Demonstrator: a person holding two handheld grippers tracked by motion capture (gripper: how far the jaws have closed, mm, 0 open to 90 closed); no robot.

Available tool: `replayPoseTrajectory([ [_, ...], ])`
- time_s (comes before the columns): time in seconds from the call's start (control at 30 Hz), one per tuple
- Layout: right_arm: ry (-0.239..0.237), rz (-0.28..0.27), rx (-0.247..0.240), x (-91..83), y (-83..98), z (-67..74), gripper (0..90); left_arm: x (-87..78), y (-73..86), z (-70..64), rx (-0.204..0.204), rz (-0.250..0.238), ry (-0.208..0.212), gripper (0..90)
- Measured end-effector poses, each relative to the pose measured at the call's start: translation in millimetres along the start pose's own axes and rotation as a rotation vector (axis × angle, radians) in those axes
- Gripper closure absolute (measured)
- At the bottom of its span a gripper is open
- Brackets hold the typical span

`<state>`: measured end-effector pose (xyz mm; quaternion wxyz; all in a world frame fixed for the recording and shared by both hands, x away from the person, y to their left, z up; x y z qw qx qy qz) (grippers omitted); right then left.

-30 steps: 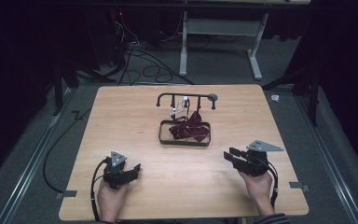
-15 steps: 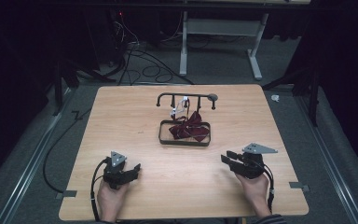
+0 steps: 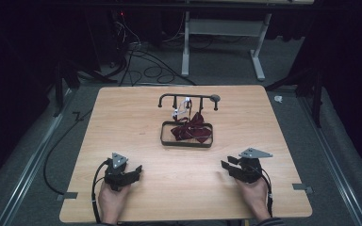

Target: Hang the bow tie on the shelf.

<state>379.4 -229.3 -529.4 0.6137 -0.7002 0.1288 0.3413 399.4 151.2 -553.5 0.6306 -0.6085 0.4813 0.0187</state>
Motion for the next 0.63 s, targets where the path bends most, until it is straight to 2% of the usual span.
replayPoseTrajectory([
  [0.3, 0.043, 0.020, -0.031, 8.9, 9.2, 1.6, 57.8, 0.0, 0.0, 0.0, 0.001, 0.000, -0.001, 31.3],
  [0.37, 0.061, 0.034, -0.052, 12.1, 12.5, 2.1, 56.5, 0.0, 0.0, 0.0, 0.001, 0.000, -0.001, 31.3],
  [0.5, 0.107, 0.035, -0.138, 13.3, 14.8, 7.0, 54.9, 0.2, 0.0, -0.2, 0.000, -0.001, -0.001, 31.3],
  [0.57, 0.107, 0.031, -0.146, 13.1, 14.8, 8.1, 54.1, 0.1, 0.0, -0.2, -0.001, -0.001, -0.002, 31.3],
  [0.63, 0.095, 0.036, -0.135, 13.7, 14.7, 6.8, 52.6, 0.1, 0.0, -0.2, -0.001, -0.001, -0.001, 31.3],
])
Point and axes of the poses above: each handheld gripper's, and its own axes: x roughly forward along the jaws, y roughly out of its underside, z roughly to its left, the point moved 7 cm from there along x, roughly forward along the jaws, and after that the axes turned 14 degrees about y, right-handed, at the moved point
